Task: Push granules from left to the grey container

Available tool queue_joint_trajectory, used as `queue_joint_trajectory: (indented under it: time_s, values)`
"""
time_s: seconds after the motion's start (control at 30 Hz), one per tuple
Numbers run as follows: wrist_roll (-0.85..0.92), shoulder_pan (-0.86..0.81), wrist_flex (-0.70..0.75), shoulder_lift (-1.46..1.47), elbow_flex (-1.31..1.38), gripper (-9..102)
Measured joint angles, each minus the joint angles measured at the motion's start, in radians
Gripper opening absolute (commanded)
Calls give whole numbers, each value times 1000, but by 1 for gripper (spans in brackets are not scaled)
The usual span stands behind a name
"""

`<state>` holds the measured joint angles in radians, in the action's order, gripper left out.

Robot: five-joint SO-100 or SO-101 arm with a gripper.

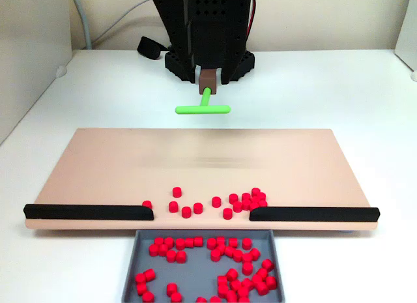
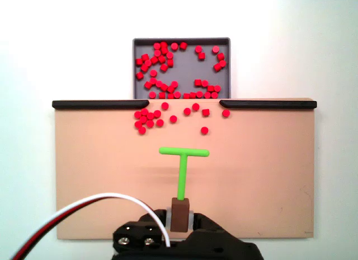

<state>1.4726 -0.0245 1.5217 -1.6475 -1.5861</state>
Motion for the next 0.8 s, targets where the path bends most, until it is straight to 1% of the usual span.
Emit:
queue_joint_trajectory:
  time_s: [0.8]
  values:
    - [14,20,0,0,0,0]
